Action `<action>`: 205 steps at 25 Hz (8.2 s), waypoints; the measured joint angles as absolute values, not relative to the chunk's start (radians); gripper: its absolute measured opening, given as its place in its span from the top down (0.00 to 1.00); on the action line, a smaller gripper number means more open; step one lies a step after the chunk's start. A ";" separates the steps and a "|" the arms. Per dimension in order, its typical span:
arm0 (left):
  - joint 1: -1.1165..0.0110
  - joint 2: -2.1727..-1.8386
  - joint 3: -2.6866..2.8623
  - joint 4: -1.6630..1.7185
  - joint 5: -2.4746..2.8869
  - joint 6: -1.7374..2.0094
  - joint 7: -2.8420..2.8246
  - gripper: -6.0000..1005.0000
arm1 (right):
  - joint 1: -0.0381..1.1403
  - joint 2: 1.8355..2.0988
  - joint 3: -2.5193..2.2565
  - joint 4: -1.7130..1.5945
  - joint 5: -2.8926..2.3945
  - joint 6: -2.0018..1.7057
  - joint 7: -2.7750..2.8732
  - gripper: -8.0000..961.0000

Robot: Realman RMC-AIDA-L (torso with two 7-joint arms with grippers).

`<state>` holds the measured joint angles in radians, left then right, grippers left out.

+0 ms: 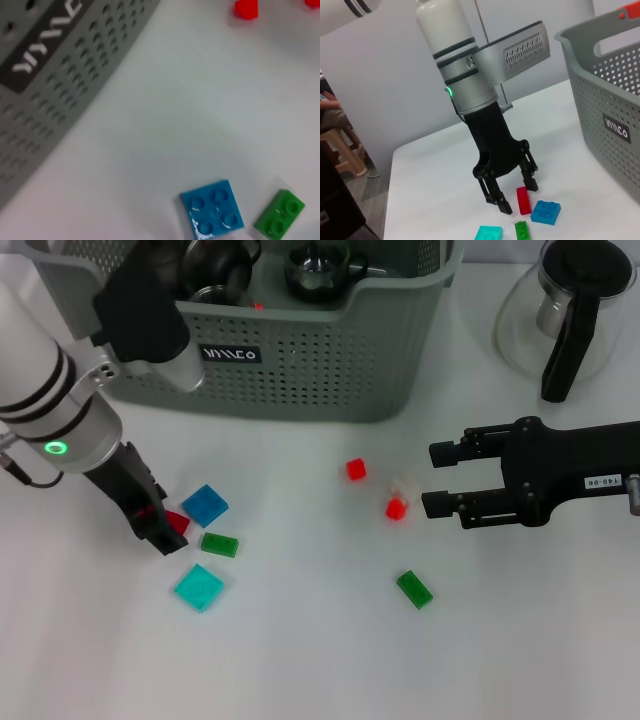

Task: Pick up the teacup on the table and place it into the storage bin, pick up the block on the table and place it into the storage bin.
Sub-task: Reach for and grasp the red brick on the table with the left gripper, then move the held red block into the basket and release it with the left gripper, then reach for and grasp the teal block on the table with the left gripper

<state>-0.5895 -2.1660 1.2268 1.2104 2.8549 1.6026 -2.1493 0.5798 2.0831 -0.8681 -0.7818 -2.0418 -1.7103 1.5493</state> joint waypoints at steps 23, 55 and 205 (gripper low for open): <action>-0.534 -2.169 1.230 1.283 2.856 1.662 -2.193 0.37 | 0.581 2.082 -0.867 -0.781 -2.042 -1.711 1.546 0.26; -0.543 -2.161 1.249 1.260 2.854 1.631 -2.253 0.82 | 0.578 2.080 -0.867 -0.778 -2.042 -1.718 1.546 0.26; -0.541 -2.175 1.648 1.438 2.808 1.783 -2.919 0.27 | 0.591 2.082 -0.854 -0.764 -2.042 -1.709 1.538 0.26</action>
